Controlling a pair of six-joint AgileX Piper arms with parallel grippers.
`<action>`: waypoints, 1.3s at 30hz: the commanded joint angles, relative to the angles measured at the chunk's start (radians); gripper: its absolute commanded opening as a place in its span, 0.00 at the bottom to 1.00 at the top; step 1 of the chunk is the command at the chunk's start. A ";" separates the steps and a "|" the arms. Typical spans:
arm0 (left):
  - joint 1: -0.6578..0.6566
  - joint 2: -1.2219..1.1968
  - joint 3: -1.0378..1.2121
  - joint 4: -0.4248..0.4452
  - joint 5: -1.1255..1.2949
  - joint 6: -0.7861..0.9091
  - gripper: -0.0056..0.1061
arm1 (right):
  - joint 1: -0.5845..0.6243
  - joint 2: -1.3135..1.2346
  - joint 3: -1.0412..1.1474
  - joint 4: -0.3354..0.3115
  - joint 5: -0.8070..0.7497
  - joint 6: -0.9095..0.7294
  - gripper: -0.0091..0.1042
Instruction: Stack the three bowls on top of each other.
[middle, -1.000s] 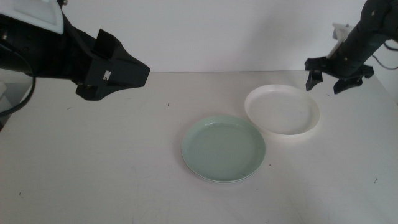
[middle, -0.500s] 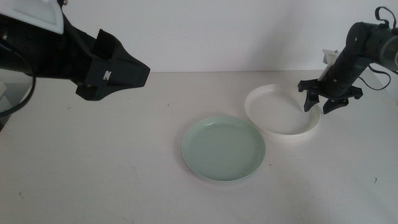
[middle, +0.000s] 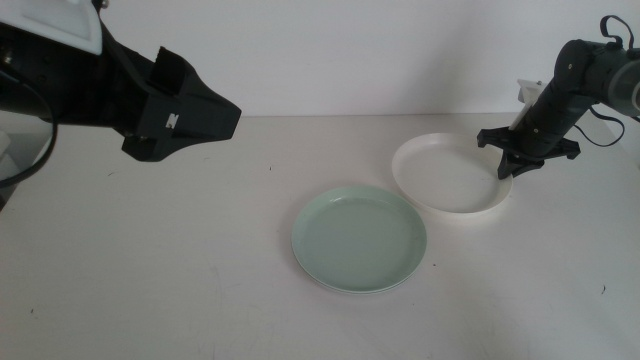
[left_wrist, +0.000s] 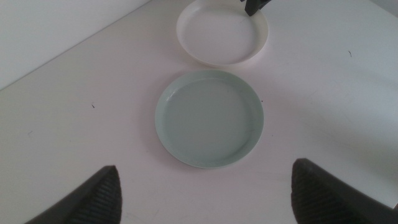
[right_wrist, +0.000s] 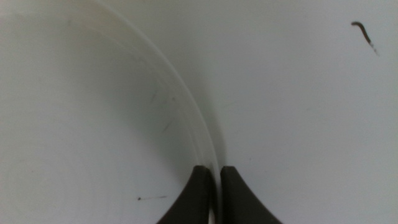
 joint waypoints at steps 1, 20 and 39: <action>-0.005 -0.015 -0.024 -0.015 -0.052 -0.005 0.99 | -0.008 -0.084 -0.029 0.000 -0.022 -0.006 0.07; -0.005 -0.015 -0.024 -0.015 -0.052 -0.005 0.99 | 0.012 -0.533 0.342 0.155 -0.127 -0.099 0.07; -0.005 -0.015 -0.024 -0.015 -0.052 -0.005 0.99 | 0.289 -0.617 0.539 0.216 -0.229 -0.090 0.07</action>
